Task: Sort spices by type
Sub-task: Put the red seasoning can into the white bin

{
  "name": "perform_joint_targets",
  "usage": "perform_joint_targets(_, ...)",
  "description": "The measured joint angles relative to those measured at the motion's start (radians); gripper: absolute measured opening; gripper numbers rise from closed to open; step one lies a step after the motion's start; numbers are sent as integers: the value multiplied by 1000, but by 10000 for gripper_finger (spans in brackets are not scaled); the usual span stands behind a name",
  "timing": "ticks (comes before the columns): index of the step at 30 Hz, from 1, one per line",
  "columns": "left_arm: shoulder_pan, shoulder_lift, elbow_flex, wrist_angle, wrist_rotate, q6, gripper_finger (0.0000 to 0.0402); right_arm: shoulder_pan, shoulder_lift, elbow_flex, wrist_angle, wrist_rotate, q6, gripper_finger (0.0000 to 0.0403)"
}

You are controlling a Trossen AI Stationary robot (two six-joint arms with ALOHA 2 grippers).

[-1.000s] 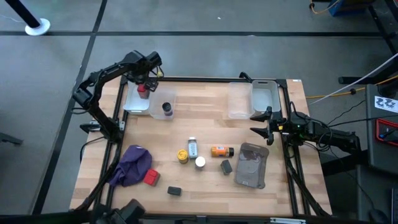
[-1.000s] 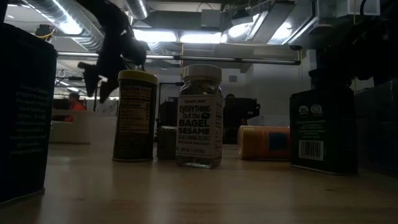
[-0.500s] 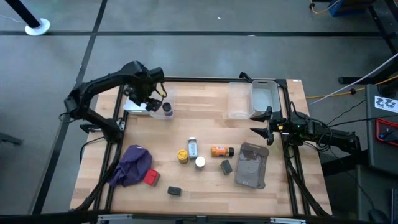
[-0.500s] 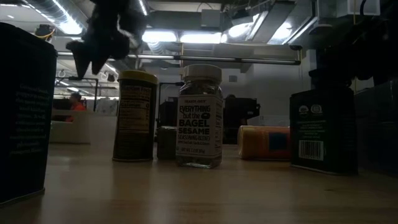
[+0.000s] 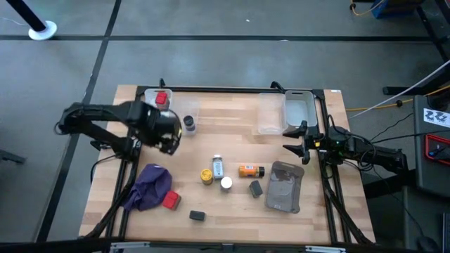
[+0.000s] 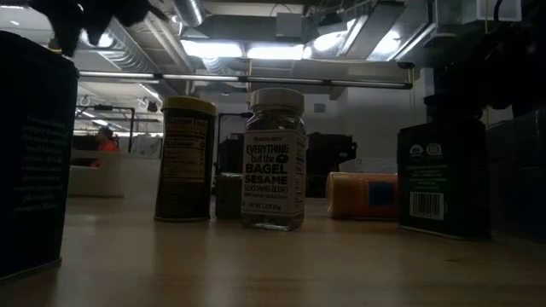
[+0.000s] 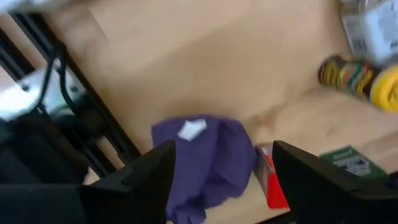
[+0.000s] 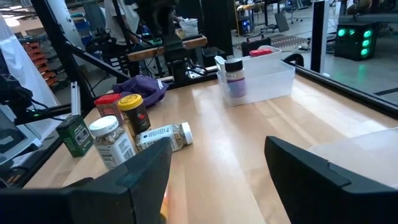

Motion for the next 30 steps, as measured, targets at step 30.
perform_joint_targets(30,-682,415,-1,357,-80,-477,251,0,0,0,-2,-2,127,260)
